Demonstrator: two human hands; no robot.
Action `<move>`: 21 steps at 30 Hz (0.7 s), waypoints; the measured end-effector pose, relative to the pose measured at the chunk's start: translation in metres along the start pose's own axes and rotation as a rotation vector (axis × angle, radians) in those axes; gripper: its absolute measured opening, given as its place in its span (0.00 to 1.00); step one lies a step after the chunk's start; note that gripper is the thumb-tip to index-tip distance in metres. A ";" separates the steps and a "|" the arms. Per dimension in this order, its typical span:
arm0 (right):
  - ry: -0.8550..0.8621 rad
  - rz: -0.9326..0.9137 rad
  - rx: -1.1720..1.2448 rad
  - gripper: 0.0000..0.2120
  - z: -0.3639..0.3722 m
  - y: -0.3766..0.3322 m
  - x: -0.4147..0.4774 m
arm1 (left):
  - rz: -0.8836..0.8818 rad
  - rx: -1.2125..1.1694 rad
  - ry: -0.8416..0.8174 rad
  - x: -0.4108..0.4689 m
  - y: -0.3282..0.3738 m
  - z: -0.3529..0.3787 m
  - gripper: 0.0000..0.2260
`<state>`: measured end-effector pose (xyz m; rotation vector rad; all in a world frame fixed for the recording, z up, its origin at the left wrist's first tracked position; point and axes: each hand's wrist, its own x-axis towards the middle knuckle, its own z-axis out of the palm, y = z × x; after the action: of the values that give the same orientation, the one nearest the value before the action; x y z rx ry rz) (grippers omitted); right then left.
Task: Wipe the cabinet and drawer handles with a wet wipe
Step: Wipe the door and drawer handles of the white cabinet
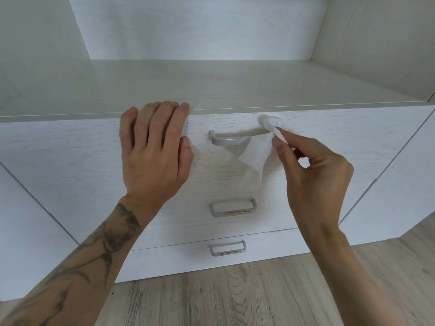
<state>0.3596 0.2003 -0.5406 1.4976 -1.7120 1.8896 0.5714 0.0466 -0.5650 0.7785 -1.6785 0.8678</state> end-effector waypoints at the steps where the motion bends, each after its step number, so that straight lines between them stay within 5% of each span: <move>1: 0.019 -0.054 -0.064 0.06 0.001 -0.001 -0.003 | 0.000 -0.001 -0.004 0.000 0.000 0.000 0.20; 4: 0.056 -0.137 -0.168 0.04 -0.001 0.003 -0.005 | 0.001 0.002 -0.006 0.000 0.000 0.001 0.20; 17: 0.026 0.102 0.001 0.07 -0.006 -0.005 0.000 | 0.003 0.002 0.000 0.000 0.001 -0.001 0.20; 21: 0.008 0.041 -0.082 0.06 0.001 -0.013 -0.010 | -0.001 -0.003 0.000 0.001 0.000 -0.001 0.20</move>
<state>0.3742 0.2082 -0.5404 1.4337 -1.8069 1.8180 0.5713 0.0475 -0.5643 0.7773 -1.6791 0.8640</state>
